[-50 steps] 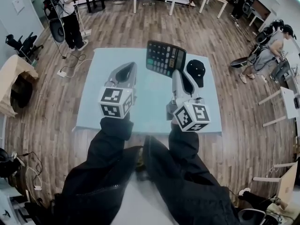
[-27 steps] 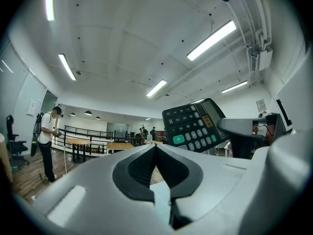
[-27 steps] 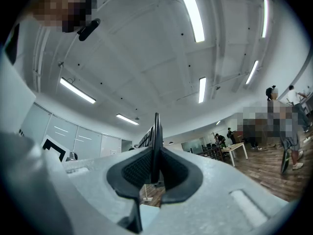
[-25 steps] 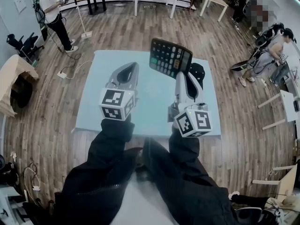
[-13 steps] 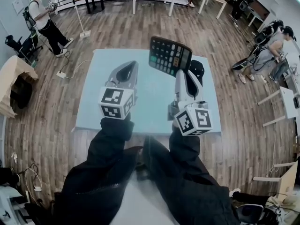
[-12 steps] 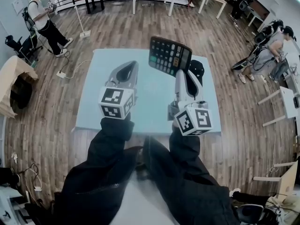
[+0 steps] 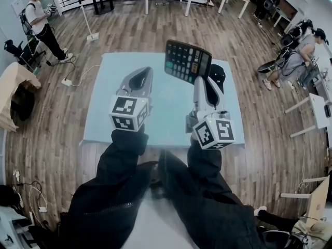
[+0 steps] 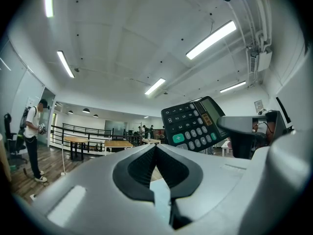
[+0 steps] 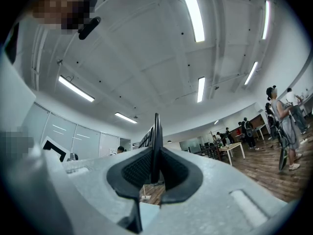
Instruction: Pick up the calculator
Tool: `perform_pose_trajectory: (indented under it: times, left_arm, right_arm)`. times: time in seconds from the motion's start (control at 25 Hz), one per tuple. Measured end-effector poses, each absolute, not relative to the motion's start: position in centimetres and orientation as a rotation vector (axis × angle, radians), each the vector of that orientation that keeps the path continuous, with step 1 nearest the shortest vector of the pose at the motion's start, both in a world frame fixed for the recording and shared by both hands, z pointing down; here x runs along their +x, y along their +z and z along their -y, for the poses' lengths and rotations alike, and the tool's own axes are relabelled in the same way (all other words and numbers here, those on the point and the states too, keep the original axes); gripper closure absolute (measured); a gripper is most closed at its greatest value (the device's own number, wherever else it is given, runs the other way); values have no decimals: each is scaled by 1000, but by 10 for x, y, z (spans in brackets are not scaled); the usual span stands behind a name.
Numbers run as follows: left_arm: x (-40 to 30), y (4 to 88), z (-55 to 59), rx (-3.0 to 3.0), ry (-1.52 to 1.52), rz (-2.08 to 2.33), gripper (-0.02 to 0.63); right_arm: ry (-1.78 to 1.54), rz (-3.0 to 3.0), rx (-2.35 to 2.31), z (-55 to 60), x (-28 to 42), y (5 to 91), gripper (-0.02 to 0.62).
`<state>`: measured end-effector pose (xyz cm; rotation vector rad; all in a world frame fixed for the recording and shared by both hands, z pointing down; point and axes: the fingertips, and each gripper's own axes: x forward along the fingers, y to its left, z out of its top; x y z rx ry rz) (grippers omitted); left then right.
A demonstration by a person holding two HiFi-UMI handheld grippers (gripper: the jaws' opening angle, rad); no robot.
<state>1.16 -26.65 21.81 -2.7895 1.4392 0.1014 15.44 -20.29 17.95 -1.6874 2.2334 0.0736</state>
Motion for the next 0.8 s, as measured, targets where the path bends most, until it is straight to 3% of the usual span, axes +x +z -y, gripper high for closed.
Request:
perform_pose_trajectory:
  times: [0.8]
  left_arm:
    - [10,222,277,-2823,104,-1449,611]
  right_arm:
    - [37,-2248,-1711,214,153,187,551]
